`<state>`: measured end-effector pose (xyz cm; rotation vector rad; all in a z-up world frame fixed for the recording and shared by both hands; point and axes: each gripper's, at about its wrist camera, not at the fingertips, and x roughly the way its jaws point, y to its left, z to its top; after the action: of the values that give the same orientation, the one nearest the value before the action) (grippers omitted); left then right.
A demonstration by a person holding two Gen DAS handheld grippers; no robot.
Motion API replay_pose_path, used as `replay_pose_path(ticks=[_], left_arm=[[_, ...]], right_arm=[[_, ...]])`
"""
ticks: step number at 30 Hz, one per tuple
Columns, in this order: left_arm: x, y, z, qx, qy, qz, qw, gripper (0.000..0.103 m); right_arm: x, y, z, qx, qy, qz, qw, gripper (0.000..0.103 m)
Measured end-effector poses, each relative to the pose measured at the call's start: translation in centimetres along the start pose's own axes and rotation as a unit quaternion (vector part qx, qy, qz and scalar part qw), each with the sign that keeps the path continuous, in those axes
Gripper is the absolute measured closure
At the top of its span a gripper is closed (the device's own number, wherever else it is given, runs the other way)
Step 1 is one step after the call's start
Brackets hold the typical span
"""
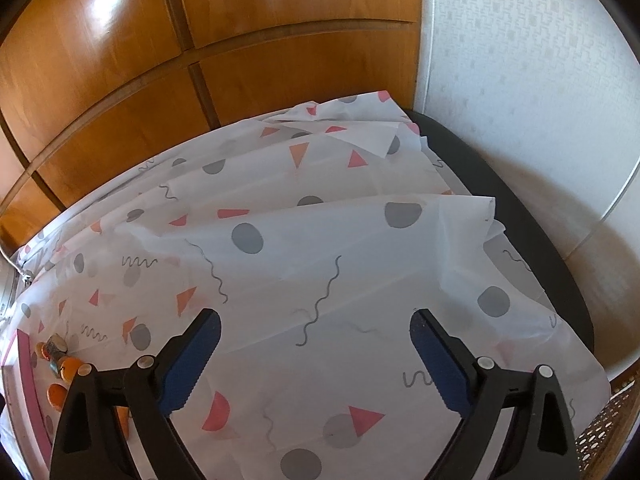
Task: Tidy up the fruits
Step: 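Move the left tool toward the fruit cluster and close on the yellow ball, then carry the yellow ball with the left tool into the tray and release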
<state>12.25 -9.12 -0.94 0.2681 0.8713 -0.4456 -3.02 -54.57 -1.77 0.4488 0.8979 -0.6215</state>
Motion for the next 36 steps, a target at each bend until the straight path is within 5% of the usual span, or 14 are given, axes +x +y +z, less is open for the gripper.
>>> replay_pose_path(ticks=[4,11,23,24,27,36], left_arm=[[1.9,-0.4,1.2,0.021,0.011,0.000,0.9997,0.003],[4.9,-1.6,2.6,0.079,0.036,-0.029,0.9958,0.038],[10.7,-3.5,4.3,0.143,0.088,-0.048,0.9846,0.044],[11.0,-3.6,4.3,0.143,0.090,-0.052,0.9843,0.046],[12.3,-3.7,4.2,0.130,0.112,-0.068,0.9827,0.074],[8.6,-3.0,3.7,0.071,0.068,-0.084,0.9917,0.076]], right_arm=[[0.0,-0.9,0.1,0.024,0.001,-0.010,1.000,0.006],[0.2,-1.1,0.1,0.029,0.008,-0.004,1.000,0.006],[0.6,-1.2,0.4,0.032,0.014,-0.005,0.999,0.006],[0.6,-1.2,0.4,0.032,0.014,-0.005,0.999,0.006],[0.6,-1.2,0.4,0.030,0.013,-0.006,0.999,0.006],[0.5,-1.1,0.4,0.027,0.014,-0.004,1.000,0.010]])
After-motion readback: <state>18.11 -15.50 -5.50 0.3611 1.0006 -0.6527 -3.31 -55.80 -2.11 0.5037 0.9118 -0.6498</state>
